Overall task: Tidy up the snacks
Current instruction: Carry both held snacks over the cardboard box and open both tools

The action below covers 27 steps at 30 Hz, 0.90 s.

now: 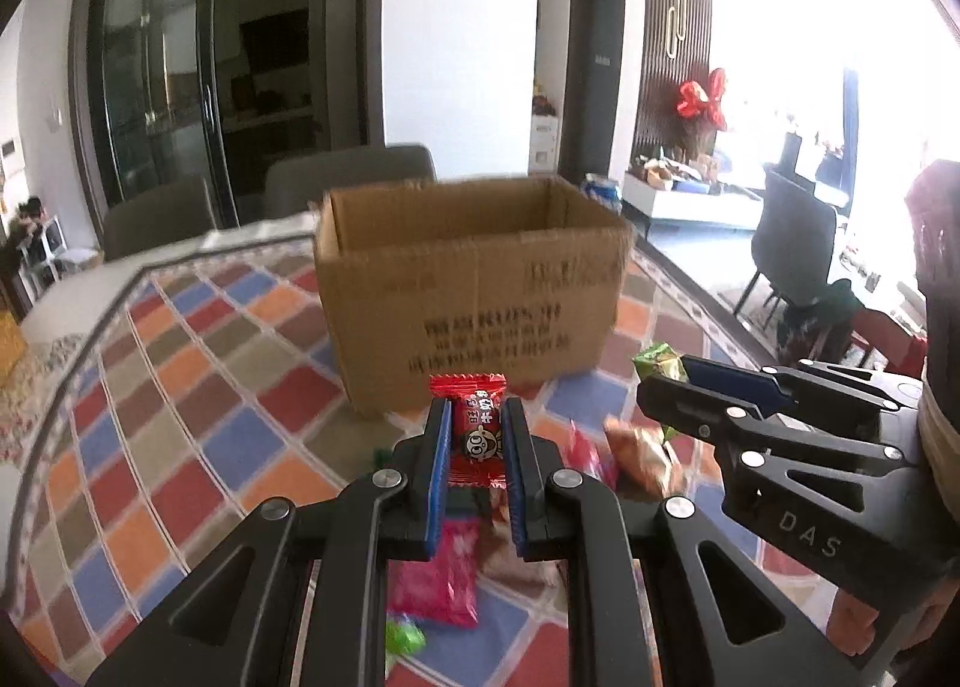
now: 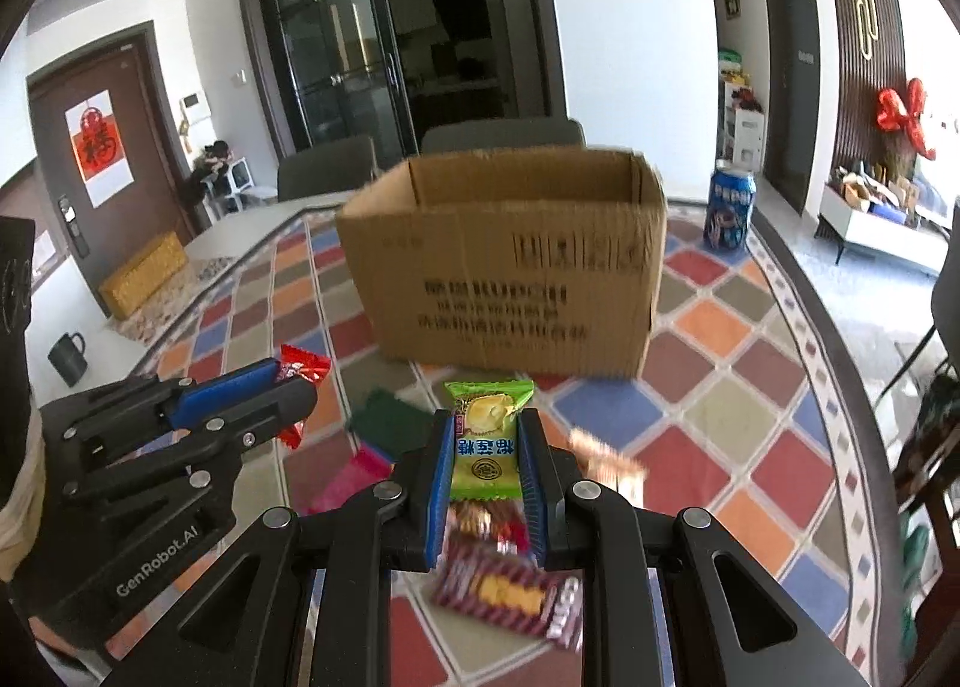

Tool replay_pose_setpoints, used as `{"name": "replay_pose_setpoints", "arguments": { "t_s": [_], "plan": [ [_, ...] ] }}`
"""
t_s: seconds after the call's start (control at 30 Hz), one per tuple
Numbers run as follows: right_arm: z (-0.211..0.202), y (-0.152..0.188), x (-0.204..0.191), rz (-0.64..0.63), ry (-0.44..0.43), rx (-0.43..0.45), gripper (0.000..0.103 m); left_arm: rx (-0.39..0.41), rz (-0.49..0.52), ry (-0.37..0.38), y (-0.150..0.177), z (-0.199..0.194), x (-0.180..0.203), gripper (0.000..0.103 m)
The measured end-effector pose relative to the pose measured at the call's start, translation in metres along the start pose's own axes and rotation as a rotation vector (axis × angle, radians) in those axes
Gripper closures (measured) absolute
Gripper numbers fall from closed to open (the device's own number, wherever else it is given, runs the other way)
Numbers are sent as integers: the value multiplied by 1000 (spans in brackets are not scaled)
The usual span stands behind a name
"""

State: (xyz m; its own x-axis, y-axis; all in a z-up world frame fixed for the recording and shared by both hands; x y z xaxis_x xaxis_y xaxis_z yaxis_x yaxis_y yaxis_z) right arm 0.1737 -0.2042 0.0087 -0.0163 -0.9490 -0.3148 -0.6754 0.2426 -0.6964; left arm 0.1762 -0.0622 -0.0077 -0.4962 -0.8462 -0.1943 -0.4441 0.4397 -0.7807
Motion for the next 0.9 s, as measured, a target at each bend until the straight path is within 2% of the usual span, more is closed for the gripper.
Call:
{"name": "replay_pose_setpoints", "arguments": {
  "t_s": [0.23,0.4,0.67,0.9],
  "plan": [
    [-2,-41,-10,-7,-37,72,81,56,31,-45,-38,3,-19,85],
    [5,-72,-10,18,-45,99,81,61,62,-81,-58,14,-32,85],
    [33,-111,-10,35,-17,95,81,27,38,-59,-89,47,-56,85],
    [63,-135,-5,40,7,61,81,-32,22,-55,-102,83,-73,85]
  ]
}}
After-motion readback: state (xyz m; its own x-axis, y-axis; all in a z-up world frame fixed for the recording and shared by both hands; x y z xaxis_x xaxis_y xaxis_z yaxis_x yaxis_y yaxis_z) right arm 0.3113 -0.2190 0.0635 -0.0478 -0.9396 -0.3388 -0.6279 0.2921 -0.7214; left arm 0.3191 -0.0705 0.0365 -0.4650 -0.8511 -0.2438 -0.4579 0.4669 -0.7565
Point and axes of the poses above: each gripper's, at about its wrist camera, not at the fingertips, and z roughly the way its jaws point, x to its right, y to its underside, the point moved 2 cm from there along z, roughly the way its jaws point, and after that the axes turned 15 degrees about z, right-handed, at the moved point
